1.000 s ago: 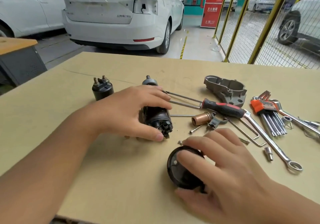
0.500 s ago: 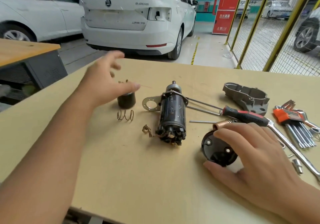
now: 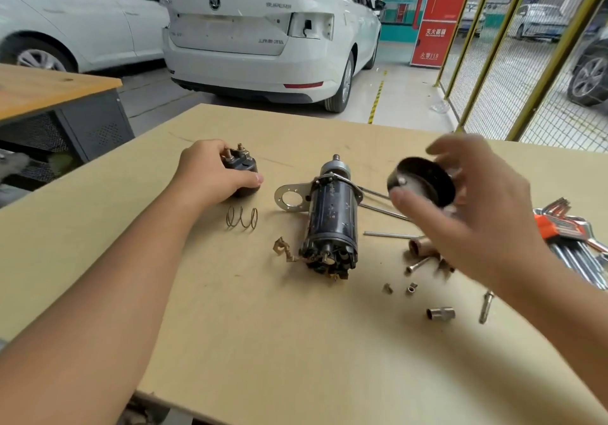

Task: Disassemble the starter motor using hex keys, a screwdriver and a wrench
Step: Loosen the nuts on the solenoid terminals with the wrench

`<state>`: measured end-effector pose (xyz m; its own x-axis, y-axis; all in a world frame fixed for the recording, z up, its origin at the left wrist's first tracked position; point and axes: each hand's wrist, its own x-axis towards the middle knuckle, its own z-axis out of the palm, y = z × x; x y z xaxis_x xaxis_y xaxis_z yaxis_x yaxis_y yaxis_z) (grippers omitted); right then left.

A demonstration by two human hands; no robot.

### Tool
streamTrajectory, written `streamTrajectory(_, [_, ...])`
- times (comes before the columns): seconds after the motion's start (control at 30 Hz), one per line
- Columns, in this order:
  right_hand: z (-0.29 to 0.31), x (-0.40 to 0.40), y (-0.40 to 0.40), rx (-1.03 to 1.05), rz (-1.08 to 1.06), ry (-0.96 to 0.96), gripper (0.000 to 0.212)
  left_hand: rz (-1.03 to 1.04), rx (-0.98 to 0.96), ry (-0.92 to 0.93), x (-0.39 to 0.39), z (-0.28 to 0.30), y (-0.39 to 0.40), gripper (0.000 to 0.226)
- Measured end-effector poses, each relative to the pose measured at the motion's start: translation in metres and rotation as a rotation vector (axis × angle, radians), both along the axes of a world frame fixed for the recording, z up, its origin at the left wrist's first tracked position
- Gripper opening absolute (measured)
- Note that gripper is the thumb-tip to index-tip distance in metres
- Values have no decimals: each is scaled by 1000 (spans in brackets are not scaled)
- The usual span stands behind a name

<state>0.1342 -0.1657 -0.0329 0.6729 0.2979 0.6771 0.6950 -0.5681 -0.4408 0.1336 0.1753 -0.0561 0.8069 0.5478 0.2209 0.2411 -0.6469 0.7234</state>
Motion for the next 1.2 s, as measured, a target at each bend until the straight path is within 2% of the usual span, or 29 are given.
streamTrajectory(0.07, [15, 17, 4, -54, 14, 247, 53, 22, -25, -54, 0, 1, -1, 59])
streamTrajectory(0.13, [17, 30, 12, -235, 50, 339, 52, 39, -50, -100, 0, 1, 0, 66])
streamTrajectory(0.2, [13, 38, 22, -433, 89, 297, 46, 41, -53, -141, -1, 0, 2, 64])
streamTrajectory(0.27, [10, 44, 27, -530, 113, 285, 44, 38, -46, -185, -2, 0, 2, 61])
streamTrajectory(0.53, [5, 56, 21, -544, 180, 355, 37, -32, 35, -393, -10, 13, -17, 49])
streamTrajectory(0.67, [3, 54, 17, -646, 191, 361, 52, -212, -31, -538, -15, 15, -35, 46])
streamTrajectory(0.73, [10, 57, 3, -494, 183, 375, 52, -306, -101, -594, -17, 15, -47, 43])
streamTrajectory(0.8, [18, 64, -22, -280, 61, 331, 34, -417, -176, -650, -20, 16, -60, 38])
streamTrajectory(0.83, [20, 68, -37, -263, -43, 296, 26, -481, -205, -672, -21, 16, -67, 36])
streamTrajectory(0.9, [14, 74, -63, -413, -254, 304, 15, -628, -300, -690, -24, 15, -82, 30])
streamTrajectory(0.97, [2, 73, -79, -528, -327, 401, 14, -741, -482, -686, -27, 13, -97, 25])
streamTrajectory(1.03, [-6, 68, -86, -500, -308, 487, 20, -783, -671, -657, -31, 14, -114, 24])
streamTrajectory(1.1, [-3, 63, -89, -484, -272, 494, 27, -766, -817, -636, -34, 15, -126, 21])
streamTrajectory(1.2, [0, 58, -89, -516, -187, 465, 25, -670, -929, -634, -37, 18, -134, 14])
